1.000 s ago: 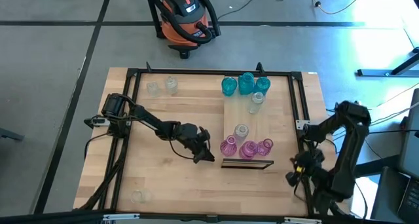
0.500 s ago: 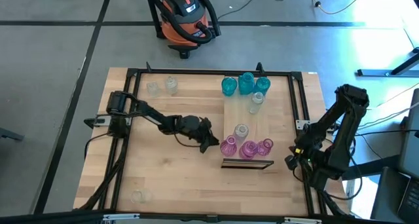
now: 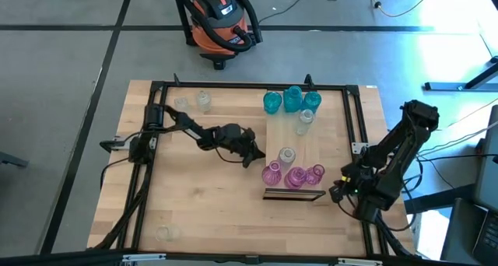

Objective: Sort vases onto shelf
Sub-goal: Put the transparent vase on the shelf aligned with the other transparent vase

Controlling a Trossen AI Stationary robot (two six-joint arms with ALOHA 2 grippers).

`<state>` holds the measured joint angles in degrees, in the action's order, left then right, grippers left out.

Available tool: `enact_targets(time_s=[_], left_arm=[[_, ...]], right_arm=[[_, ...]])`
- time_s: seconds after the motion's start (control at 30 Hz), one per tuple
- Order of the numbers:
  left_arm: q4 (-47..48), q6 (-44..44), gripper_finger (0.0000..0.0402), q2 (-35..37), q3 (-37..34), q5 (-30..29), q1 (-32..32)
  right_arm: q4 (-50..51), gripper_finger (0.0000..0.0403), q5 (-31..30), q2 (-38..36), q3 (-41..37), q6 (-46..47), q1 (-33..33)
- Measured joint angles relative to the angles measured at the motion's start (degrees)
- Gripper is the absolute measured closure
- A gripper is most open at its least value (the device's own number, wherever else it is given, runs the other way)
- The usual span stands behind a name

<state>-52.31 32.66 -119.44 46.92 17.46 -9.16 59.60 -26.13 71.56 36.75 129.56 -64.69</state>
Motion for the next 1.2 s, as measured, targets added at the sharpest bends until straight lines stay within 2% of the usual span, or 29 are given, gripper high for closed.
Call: enact_targets(time_s=[0.13,0.27,0.4,0.47,0.53,0.67,0.7,0.73,0.83,0.97,1.07,1.2], left_arm=[[-0.2,3.0,0.0400,0.0,0.0,2.7,-0.6],[0.4,7.6,0.0401,0.4,-0.8,3.9,-0.1],[0.8,10.5,0.0401,4.5,-6.1,-3.1,2.2],[1.8,10.9,0.0401,8.5,-10.3,-7.7,3.5],[2.9,12.4,0.0401,13.5,-14.8,-12.0,4.5],[1.4,15.1,0.0401,27.1,-22.7,-15.5,5.7],[1.6,15.6,0.0401,30.6,-24.3,-15.5,6.1],[1.9,15.9,0.0401,33.9,-25.4,-15.7,6.4],[1.9,16.5,0.0401,43.9,-27.4,-17.7,7.8],[4.7,13.7,0.0401,55.0,-27.4,-24.8,10.5],[6.7,9.4,0.0401,60.2,-27.0,-30.2,12.5],[9.0,6.8,0.0401,63.7,-26.9,-34.4,14.5]], right_arm=[[0.2,0.0403,-0.2,-0.1,0.2,0.0,0.3],[6.9,0.0403,-0.3,-0.2,5.0,0.0,0.2],[21.5,0.0403,-0.8,-0.2,14.6,-0.6,-0.2],[29.7,0.0403,-5.2,-0.2,20.2,-0.9,-1.3],[30.0,0.0403,-15.2,-0.9,24.3,-3.5,-2.7],[27.0,0.0403,-50.6,-5.5,27.1,-14.5,-6.3],[28.7,0.0403,-58.4,-6.8,27.5,-15.7,-7.1],[30.1,0.0403,-62.7,-8.0,28.0,-16.5,-7.5],[29.3,0.0403,-60.8,-13.3,30.3,-24.3,-3.2],[27.9,0.0403,-61.3,-19.9,34.0,-32.2,3.4],[23.1,0.0403,-61.3,-21.1,36.4,-40.8,6.3],[19.1,0.0403,-61.8,-20.7,39.4,-50.9,6.2]])
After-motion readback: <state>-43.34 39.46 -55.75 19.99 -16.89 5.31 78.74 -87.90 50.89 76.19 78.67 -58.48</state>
